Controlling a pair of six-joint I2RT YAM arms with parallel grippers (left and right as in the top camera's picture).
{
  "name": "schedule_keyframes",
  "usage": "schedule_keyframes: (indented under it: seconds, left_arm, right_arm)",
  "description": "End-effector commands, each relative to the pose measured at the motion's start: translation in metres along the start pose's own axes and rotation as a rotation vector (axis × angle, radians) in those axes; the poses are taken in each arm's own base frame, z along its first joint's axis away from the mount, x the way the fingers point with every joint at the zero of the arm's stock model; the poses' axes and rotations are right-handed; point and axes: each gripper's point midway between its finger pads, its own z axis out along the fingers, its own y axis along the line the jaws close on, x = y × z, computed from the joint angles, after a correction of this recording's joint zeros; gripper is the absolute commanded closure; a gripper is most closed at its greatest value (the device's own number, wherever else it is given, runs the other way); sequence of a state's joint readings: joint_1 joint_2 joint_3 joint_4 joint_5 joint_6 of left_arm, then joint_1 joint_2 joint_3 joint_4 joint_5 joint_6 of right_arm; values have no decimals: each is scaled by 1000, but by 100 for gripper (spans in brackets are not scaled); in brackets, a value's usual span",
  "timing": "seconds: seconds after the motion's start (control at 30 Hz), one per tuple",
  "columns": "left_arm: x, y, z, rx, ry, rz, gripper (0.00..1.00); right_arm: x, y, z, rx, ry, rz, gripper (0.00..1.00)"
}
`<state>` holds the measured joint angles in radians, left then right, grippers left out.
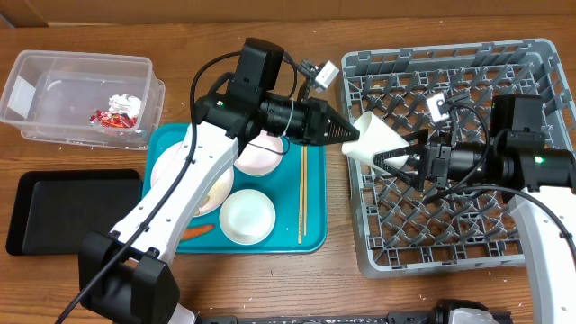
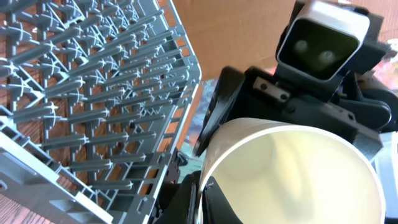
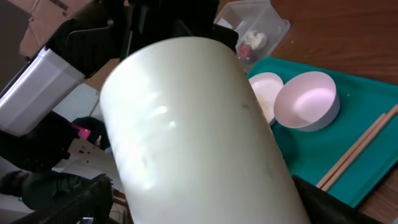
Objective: Sort waste into correct bins and load items into the dishwasher
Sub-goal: 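Grasp the cup with the right gripper and open the left gripper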
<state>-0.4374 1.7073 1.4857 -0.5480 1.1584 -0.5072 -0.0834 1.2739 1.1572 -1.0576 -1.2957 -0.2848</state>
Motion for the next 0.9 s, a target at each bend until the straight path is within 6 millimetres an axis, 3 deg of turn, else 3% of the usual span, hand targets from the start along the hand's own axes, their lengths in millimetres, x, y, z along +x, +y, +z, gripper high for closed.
schedule_keyframes:
  seconds: [0.0,0.47,0.57,0.67,0.77,0.87]
  left_arm:
    - [-8,-6,-2,-9,-28,-15,96]
    - [-7,-7,-1,-2,-21,-36,96]
    - [-7,-7,-1,-4,-22,-36,96]
    - [-9,-4,-2,-21,-33,-36,96]
    - [-9,-3,-2,-28,-37,-34,93]
    - [-10,-2,-2,-31,-38,-13,82]
  right_arm:
    - [-3,2,0,21,4,-20,12]
    - [-12,3,0,14,-15,-86,14]
    - [-12,3,0,11,-16,-88,22]
    - [-11,3,0,11,-15,-85,38]
    - [-11,3,0,12,-15,-85,40]
    - [-11,2,0,19,-14,-86,39]
